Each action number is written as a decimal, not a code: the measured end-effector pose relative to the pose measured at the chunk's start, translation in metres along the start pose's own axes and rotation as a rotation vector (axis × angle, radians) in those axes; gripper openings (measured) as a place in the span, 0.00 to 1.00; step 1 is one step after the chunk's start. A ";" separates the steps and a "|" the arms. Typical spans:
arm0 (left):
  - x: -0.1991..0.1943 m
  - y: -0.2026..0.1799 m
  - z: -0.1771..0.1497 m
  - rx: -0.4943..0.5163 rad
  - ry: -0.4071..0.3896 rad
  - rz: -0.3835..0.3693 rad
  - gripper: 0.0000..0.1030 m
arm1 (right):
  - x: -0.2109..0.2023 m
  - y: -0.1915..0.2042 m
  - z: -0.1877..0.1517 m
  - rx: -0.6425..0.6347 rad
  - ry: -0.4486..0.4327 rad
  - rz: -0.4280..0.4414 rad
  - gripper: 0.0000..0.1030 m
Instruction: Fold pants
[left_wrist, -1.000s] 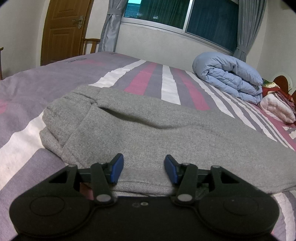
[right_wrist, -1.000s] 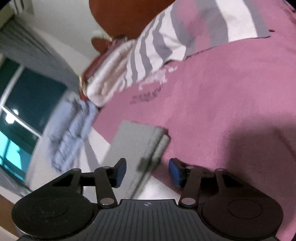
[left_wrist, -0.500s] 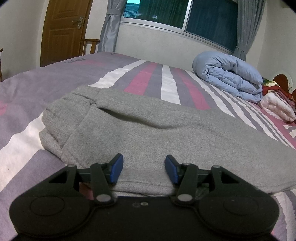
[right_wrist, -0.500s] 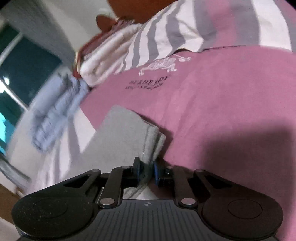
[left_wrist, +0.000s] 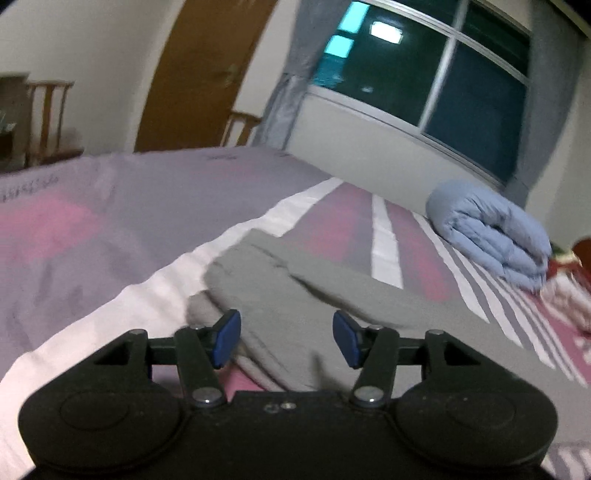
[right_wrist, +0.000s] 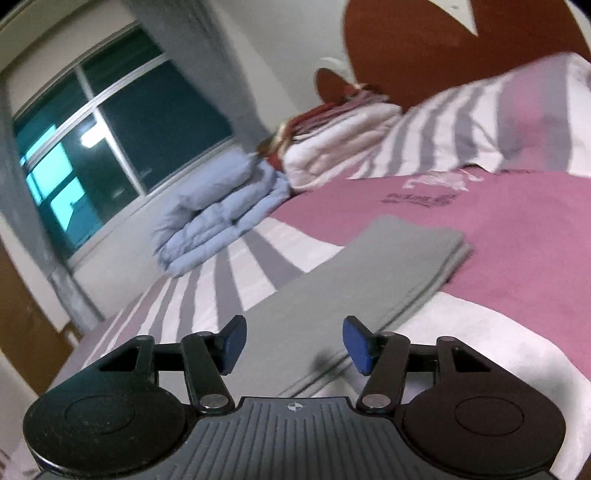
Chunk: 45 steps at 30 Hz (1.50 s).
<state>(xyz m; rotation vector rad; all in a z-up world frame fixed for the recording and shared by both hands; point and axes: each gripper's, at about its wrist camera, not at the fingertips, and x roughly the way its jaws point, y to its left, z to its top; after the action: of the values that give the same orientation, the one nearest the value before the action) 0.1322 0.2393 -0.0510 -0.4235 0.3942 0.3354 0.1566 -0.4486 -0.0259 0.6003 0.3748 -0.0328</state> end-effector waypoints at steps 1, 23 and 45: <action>0.004 0.004 0.002 -0.011 0.005 0.010 0.44 | 0.002 0.000 0.000 -0.006 0.014 -0.005 0.56; 0.036 0.013 0.008 0.011 0.079 0.016 0.50 | 0.015 -0.014 -0.004 0.047 0.071 -0.085 0.56; 0.054 -0.006 0.018 0.140 0.100 0.023 0.25 | 0.023 -0.019 -0.004 0.064 0.103 -0.101 0.65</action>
<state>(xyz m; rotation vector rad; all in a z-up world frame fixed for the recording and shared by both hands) 0.1871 0.2552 -0.0579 -0.2999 0.5169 0.3075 0.1741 -0.4603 -0.0477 0.6476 0.5049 -0.1116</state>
